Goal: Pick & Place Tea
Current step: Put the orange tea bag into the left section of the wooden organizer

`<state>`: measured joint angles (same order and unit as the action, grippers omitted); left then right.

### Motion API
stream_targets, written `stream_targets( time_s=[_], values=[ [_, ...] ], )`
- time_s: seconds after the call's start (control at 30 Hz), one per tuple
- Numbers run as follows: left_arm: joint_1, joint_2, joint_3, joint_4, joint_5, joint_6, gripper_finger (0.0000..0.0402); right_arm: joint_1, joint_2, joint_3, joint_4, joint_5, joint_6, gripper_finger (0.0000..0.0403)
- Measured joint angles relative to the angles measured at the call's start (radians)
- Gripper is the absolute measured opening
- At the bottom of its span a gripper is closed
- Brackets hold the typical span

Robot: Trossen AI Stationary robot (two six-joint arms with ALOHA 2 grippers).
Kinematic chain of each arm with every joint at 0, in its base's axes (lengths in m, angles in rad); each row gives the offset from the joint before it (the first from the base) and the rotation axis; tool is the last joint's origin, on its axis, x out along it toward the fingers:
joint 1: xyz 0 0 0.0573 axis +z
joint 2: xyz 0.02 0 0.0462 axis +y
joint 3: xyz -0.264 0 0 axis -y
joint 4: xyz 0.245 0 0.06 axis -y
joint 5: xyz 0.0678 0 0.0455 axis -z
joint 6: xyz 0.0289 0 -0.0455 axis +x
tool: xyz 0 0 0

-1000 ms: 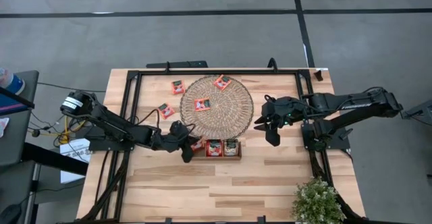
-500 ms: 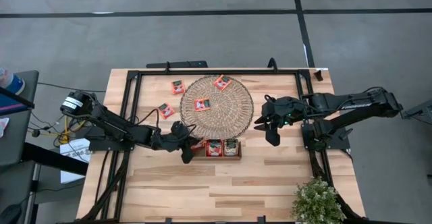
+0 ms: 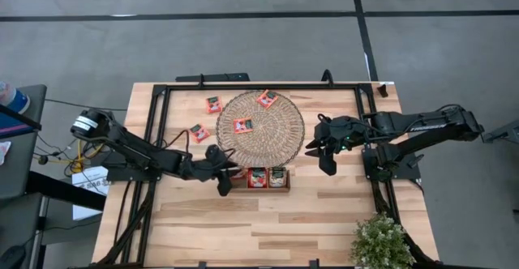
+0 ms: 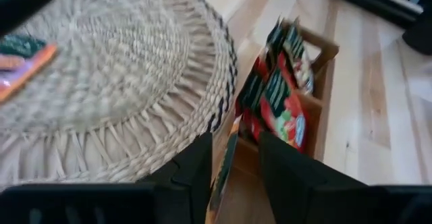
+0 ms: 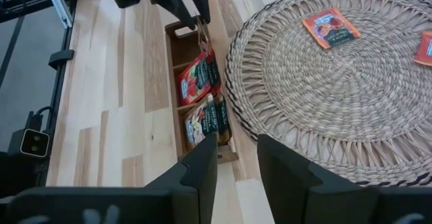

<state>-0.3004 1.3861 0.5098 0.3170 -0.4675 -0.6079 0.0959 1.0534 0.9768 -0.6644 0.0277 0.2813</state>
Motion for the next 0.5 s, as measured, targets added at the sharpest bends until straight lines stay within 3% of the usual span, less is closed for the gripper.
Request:
stream_targets(
  time_s=[0.2, 0.5],
  values=[
    [0.000, -0.129, 0.000, -0.003, -0.065, 0.120, 0.0113, 0.000, 0.000, 0.000, 0.000, 0.000, 0.000, 0.0098],
    [0.000, -0.394, 0.000, -0.051, -0.318, 0.307, 0.0114, -0.004, 0.000, 0.001, -0.023, -0.001, -0.050, 0.0098]
  ],
)
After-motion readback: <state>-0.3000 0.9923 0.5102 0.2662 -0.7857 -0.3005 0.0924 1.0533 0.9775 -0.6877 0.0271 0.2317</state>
